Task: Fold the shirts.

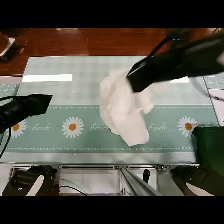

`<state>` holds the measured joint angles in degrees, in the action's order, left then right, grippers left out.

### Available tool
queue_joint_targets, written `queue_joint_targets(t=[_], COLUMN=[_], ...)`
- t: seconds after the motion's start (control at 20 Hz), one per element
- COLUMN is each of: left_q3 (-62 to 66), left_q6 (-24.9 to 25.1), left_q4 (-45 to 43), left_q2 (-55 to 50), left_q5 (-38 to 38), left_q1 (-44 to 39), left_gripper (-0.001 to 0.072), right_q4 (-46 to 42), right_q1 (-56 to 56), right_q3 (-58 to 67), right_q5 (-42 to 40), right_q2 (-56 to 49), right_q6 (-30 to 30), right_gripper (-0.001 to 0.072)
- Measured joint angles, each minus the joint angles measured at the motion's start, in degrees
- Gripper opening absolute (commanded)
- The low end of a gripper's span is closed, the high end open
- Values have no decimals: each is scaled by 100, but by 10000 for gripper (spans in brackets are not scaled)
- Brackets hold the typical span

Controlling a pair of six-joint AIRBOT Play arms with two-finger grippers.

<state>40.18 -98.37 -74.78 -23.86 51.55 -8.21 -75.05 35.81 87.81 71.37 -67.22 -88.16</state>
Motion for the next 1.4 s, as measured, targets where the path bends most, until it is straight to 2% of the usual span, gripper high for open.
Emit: queue_joint_targets(t=[0.15,0.35,0.45,0.65,0.8,0.95,1.05,1.2,1.4], left_q3=[-2,-70,-214,-660,-905,-944,-767,-186,748], left_q6=[-2,-17,-15,-4,208,831,1305,2085,2903], left_q4=[-4,116,269,796,1263,2100,2636,3305,3753], left_q2=[-2,-2,-13,-96,-330,-850,-1375,-2398,-3836], left_q5=[111,245,267,308,479,616,605,809,1504], left_q1=[0,0,0,-4,-59,-109,-114,-133,-367], left_gripper=[507,507,507,508,508,508,508,508,508], right_q4=[758,2111,2608,2933,2186,1126,726,619,946], right_q1=[361,518,540,57,-866,-2013,-2839,-3670,-4092], right_q3=[-660,-962,-1012,-1027,-1084,-1558,-2223,-3401,-4887], right_q5=[-638,-1185,-1290,-955,-431,-181,-116,-48,-94], right_q2=[-767,-1766,-2079,-2114,-1499,-632,2,826,1604], right_q6=[35,455,597,734,533,90,-66,-26,142], right_gripper=[23,34,410,412,411,410,409,409,408])
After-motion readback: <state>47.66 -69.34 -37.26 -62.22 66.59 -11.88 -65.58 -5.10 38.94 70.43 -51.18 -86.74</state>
